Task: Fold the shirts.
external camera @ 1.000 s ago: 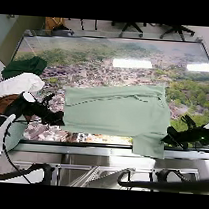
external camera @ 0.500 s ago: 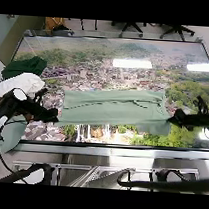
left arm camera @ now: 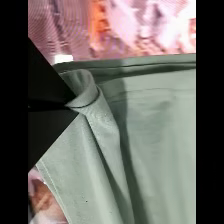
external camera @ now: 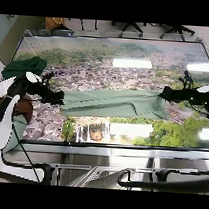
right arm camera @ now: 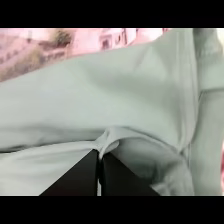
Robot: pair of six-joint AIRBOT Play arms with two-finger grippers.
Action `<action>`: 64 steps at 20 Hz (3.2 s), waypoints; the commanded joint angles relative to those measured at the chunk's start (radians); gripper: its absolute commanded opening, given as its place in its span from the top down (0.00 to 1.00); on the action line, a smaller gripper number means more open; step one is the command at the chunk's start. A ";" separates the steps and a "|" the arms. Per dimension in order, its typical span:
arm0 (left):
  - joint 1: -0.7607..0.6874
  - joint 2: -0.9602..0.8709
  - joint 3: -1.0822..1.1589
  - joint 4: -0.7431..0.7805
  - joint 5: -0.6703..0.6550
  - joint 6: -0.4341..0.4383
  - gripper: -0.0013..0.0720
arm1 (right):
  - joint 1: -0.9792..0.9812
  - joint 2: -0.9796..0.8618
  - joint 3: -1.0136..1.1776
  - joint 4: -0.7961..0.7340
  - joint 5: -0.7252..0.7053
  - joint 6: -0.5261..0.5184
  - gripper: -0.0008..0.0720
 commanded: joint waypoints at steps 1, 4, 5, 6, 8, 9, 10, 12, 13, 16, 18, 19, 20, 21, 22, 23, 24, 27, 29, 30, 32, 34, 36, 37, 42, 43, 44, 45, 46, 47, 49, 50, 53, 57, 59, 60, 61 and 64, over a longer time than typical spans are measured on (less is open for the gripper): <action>-0.006 -0.118 0.106 -0.004 0.016 -0.003 0.97 | 0.018 -0.112 0.064 -0.019 -0.054 -0.036 0.96; -0.011 -0.164 0.132 -0.006 0.026 -0.003 0.97 | 0.018 -0.124 0.066 -0.027 -0.089 -0.052 0.96; -0.019 -0.176 0.139 -0.005 0.026 -0.003 0.96 | 0.018 -0.123 0.069 -0.026 -0.092 -0.067 0.96; -0.022 -0.186 0.149 -0.006 0.022 -0.003 0.96 | 0.018 -0.121 0.076 -0.026 -0.088 -0.080 0.92; -0.033 -0.186 0.171 -0.005 0.014 -0.002 0.57 | 0.009 -0.105 0.115 -0.038 -0.029 -0.095 0.51; -0.041 -0.184 0.194 -0.006 -0.003 -0.004 0.04 | -0.001 -0.092 0.138 -0.071 0.005 -0.093 0.43; -0.040 -0.183 0.222 -0.003 -0.028 -0.002 0.08 | -0.021 -0.079 0.160 -0.112 0.039 -0.070 0.41; -0.039 -0.183 0.290 -0.003 -0.094 -0.002 0.08 | -0.082 -0.076 0.177 -0.143 0.114 -0.011 0.12; -0.039 -0.183 0.321 -0.002 -0.118 -0.002 0.08 | -0.114 -0.088 0.178 -0.142 0.161 -0.003 0.10; -0.035 -0.183 0.403 0.000 -0.169 -0.003 0.08 | -0.180 -0.162 0.177 -0.090 0.290 -0.007 0.10; -0.021 -0.183 0.451 -0.001 -0.204 -0.010 0.08 | -0.188 -0.206 0.177 -0.037 0.322 -0.054 0.10; -0.012 -0.183 0.474 -0.002 -0.223 -0.019 0.08 | -0.186 -0.223 0.177 -0.012 0.328 -0.077 0.10; -0.003 -0.183 0.493 -0.002 -0.241 -0.029 0.08 | -0.181 -0.240 0.177 0.025 0.335 -0.103 0.10; 0.008 -0.183 0.511 -0.003 -0.259 -0.035 0.08 | -0.177 -0.256 0.177 0.060 0.336 -0.122 0.10; 0.009 -0.183 0.526 -0.003 -0.274 -0.037 0.08 | -0.172 -0.271 0.177 0.093 0.335 -0.139 0.10; 0.009 -0.183 0.536 -0.004 -0.284 -0.037 0.08 | -0.165 -0.283 0.178 0.117 0.334 -0.149 0.10; 0.008 -0.183 0.545 -0.005 -0.289 -0.037 0.23 | -0.154 -0.292 0.178 0.123 0.331 -0.163 0.10; -0.021 -0.183 0.544 -0.006 -0.282 -0.037 0.43 | -0.135 -0.319 0.178 0.124 0.309 -0.173 0.10; -0.055 -0.184 0.544 -0.006 -0.264 -0.037 0.43 | -0.126 -0.328 0.178 0.126 0.304 -0.178 0.21; -0.080 -0.184 0.545 -0.006 -0.245 -0.037 0.43 | -0.122 -0.329 0.178 0.127 0.300 -0.197 0.45; -0.133 -0.184 0.544 -0.006 -0.195 -0.037 0.43 | -0.120 -0.328 0.178 0.140 0.299 -0.224 0.86; -0.202 -0.187 0.545 -0.005 -0.128 -0.037 0.43 | -0.119 -0.318 0.183 0.143 0.310 -0.227 0.96; -0.280 -0.201 0.545 -0.005 -0.066 -0.037 0.68 | -0.121 -0.293 0.195 0.143 0.322 -0.227 0.96; -0.316 -0.219 0.545 -0.006 -0.038 -0.036 0.96 | -0.121 -0.274 0.204 0.143 0.339 -0.226 0.96; -0.504 -0.376 0.546 -0.117 0.124 -0.036 0.97 | -0.122 -0.180 0.282 0.143 0.469 -0.207 0.96; -0.535 -0.416 0.546 -0.174 0.170 -0.035 0.97 | -0.124 -0.161 0.301 0.143 0.486 -0.196 0.96; -0.562 -0.449 0.547 -0.210 0.211 -0.032 0.97 | -0.124 -0.142 0.323 0.143 0.502 -0.187 0.97; -0.589 -0.483 0.562 -0.217 0.240 -0.032 0.97 | -0.124 -0.128 0.349 0.143 0.520 -0.177 0.96; -0.611 -0.515 0.587 -0.213 0.245 -0.032 0.97 | -0.124 -0.116 0.378 0.143 0.541 -0.166 0.97; -0.630 -0.545 0.621 -0.216 0.241 -0.033 0.97 | -0.123 -0.104 0.407 0.143 0.563 -0.153 0.96; -0.667 -0.599 0.698 -0.216 0.234 -0.034 0.97 | -0.121 -0.082 0.443 0.172 0.587 -0.131 0.97; -0.682 -0.620 0.729 -0.215 0.235 -0.035 0.97 | -0.121 -0.071 0.445 0.210 0.595 -0.132 0.96; -0.697 -0.641 0.753 -0.217 0.216 -0.057 0.97 | -0.115 -0.062 0.445 0.267 0.618 -0.131 0.97; -0.617 -0.539 0.753 -0.285 0.091 -0.042 0.97 | -0.083 -0.061 0.445 0.375 0.646 -0.117 0.96; -0.532 -0.422 0.753 -0.367 0.014 0.024 0.97 | -0.033 -0.059 0.445 0.480 0.653 -0.117 0.96; -0.481 -0.354 0.753 -0.402 -0.025 0.046 0.97 | 0.013 -0.059 0.445 0.519 0.650 -0.117 0.96; -0.428 -0.288 0.753 -0.426 -0.051 0.059 0.97 | 0.070 -0.060 0.445 0.536 0.636 -0.117 0.96; -0.251 -0.092 0.753 -0.451 -0.089 0.060 0.97 | 0.333 -0.063 0.445 0.534 0.465 -0.148 0.97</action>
